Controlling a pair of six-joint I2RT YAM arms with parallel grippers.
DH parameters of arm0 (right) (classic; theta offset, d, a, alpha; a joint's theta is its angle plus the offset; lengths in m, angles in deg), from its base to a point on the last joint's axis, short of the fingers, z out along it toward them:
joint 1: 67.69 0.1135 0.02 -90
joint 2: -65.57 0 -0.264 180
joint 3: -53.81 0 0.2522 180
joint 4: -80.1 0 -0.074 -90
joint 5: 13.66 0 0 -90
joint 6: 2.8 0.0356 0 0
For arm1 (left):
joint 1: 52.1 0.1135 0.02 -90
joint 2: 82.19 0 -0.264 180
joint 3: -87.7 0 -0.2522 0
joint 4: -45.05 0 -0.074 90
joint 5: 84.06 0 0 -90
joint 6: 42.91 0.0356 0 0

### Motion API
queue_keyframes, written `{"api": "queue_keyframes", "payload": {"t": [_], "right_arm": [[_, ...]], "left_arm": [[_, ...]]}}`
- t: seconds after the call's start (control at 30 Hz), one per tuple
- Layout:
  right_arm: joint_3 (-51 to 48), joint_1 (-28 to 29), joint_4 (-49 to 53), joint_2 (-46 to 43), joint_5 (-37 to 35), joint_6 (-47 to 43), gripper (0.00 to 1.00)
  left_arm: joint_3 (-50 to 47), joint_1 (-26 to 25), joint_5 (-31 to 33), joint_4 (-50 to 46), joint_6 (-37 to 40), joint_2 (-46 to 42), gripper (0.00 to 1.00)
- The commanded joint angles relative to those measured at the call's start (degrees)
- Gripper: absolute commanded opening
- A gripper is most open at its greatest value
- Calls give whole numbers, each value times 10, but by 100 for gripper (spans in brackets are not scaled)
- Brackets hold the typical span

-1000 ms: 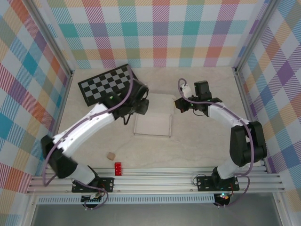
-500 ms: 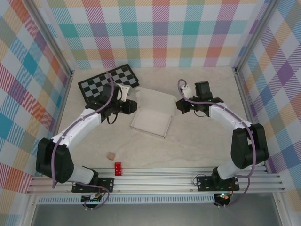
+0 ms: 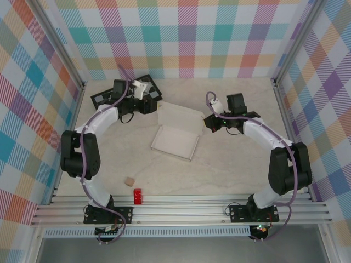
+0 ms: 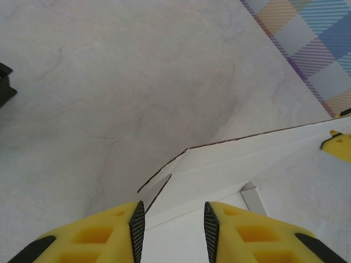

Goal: Fold the paper box

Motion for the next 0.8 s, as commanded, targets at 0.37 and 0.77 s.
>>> {"api": "queue_keyframes", "payload": {"t": [0.37, 0.77], "right_arm": [[25, 4, 27, 2, 35, -32, 0], [25, 4, 33, 1, 44, -39, 0]], "left_arm": [[35, 0, 7, -72, 69, 41, 30], [105, -8, 14, -149, 109, 74, 37]]}}
